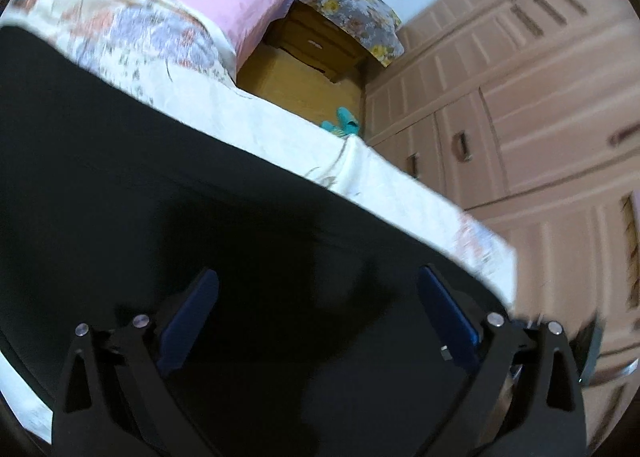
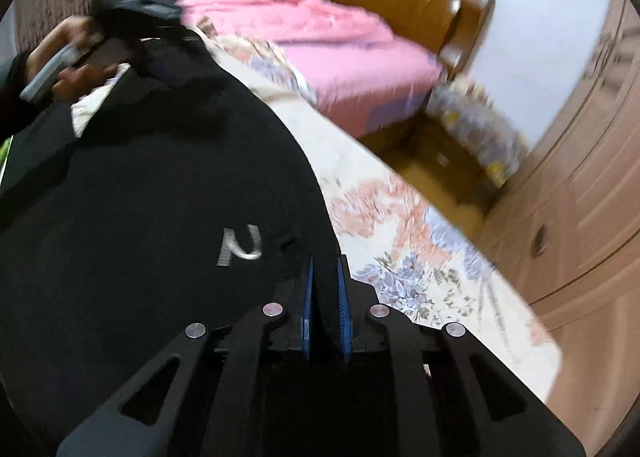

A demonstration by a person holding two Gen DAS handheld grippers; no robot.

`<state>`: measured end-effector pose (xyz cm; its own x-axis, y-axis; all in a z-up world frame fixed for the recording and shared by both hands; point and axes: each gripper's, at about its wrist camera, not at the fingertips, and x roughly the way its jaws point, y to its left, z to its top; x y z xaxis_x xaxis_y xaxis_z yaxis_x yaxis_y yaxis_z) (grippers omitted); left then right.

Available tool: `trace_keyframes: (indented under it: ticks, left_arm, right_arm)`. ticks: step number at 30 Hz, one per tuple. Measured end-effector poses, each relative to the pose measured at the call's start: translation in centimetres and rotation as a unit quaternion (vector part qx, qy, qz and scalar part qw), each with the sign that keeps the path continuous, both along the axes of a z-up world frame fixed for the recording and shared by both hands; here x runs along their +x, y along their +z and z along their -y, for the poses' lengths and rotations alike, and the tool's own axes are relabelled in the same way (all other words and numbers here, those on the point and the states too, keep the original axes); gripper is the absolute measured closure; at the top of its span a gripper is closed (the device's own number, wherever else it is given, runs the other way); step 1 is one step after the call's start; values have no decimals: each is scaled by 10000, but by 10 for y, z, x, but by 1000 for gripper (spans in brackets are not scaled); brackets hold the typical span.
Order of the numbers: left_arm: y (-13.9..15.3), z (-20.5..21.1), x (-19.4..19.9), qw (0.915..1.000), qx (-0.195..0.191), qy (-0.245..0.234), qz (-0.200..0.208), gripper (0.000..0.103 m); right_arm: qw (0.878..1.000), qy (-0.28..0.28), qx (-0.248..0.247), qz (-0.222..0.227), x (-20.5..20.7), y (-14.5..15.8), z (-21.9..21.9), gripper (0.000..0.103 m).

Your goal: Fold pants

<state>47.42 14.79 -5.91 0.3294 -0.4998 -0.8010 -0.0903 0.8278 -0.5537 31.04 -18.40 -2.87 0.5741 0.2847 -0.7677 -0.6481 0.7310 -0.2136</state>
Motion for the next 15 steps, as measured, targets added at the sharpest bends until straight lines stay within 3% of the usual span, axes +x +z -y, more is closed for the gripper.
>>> trace_keyframes:
  ticks: [2,3,7,9,10,11,12,14,15]
  left_arm:
    - [0,1,4,9995,-160,226,-135,3]
    - [0,2,8,9993,-121,317,-178,3]
    - [-3,10,23,9968,347,564,-441,3]
    - [-8,7,25,9946,586,663,-543,9]
    - [-10,3,24,9931,678,746,-593,31]
    - [-10,-2,20,9909,871,827,-604,65]
    - [-9,-8,15,9900,981,867,-532,83]
    - [4,-28,-10,9928,582,1033,-177,93]
    - [14,-35,-24,9927,507,1093,22,93]
  right_arm:
    - [9994,0,-116,317,-21,5,-6,90]
    - [9986,-9,-194,495,-32,7,-10,96]
    - [9957,-20,-190,901,-76,12,-20,96]
    - [9946,-43,-178,1019,-92,13,-25,96]
    - [9944,-68,-143,1046,-99,13,-25,96]
    - [9944,-92,-117,1044,-102,14,-26,96]
    - [9945,-126,-138,1033,-106,14,-28,96]
    - [9937,-162,-175,1093,-113,14,-29,96]
    - [9938,-172,-163,1089,-116,15,-30,96]
